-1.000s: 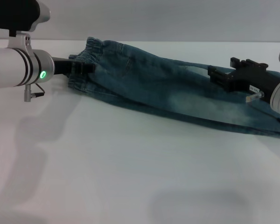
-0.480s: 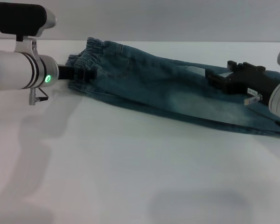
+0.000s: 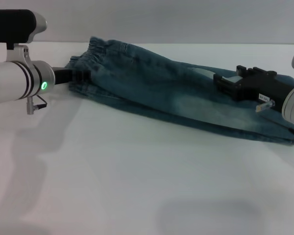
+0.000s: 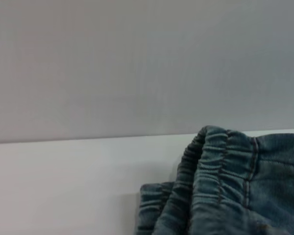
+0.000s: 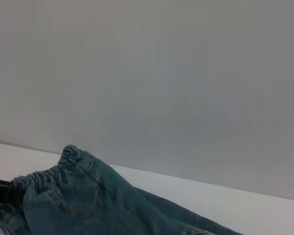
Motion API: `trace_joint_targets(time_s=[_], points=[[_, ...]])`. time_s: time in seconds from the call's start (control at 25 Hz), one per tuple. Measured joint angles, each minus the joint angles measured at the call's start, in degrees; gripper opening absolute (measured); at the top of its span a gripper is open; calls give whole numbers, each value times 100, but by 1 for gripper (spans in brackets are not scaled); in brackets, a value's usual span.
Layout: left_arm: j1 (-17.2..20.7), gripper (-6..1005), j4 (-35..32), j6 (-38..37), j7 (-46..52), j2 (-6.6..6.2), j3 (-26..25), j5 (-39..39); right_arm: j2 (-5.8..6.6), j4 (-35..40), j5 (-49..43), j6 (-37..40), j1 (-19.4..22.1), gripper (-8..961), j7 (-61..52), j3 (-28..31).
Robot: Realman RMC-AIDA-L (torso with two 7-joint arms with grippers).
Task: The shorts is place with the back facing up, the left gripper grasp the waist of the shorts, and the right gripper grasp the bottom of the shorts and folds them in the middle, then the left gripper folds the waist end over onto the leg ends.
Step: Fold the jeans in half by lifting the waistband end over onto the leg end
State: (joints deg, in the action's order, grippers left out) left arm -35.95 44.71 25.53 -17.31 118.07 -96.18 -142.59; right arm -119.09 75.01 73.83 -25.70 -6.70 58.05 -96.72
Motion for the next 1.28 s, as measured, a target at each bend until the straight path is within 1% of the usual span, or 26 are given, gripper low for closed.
trace_joint_targets(time_s=[0.32, 0.36, 0.44, 0.64, 0.84, 0.92, 0.96, 1.28], points=[[180, 379, 173, -13, -2, 8, 165, 61, 0, 80, 0, -124, 46, 631, -48, 15], [285, 346, 325, -49, -2, 13, 272, 101, 0, 80, 0, -124, 46, 631, -48, 15], [378, 275, 427, -126, -2, 14, 363, 156, 0, 80, 0, -162, 63, 631, -50, 15], [542, 89, 674, -228, -1, 9, 555, 355, -7, 88, 0, -232, 144, 631, -56, 12], [639, -2, 830, -207, 4, 12, 648, 387, -9, 93, 0, -263, 189, 631, -57, 15], [816, -2, 1089, -181, 41, 16, 757, 399, -9, 93, 0, -296, 210, 631, -57, 15], [816, -2, 1089, -181, 41, 16, 757, 399, -9, 93, 0, -296, 210, 631, -57, 15], [1556, -1, 2313, -39, 71, 23, 1000, 413, -5, 55, -1, -360, 137, 628, -42, -61]])
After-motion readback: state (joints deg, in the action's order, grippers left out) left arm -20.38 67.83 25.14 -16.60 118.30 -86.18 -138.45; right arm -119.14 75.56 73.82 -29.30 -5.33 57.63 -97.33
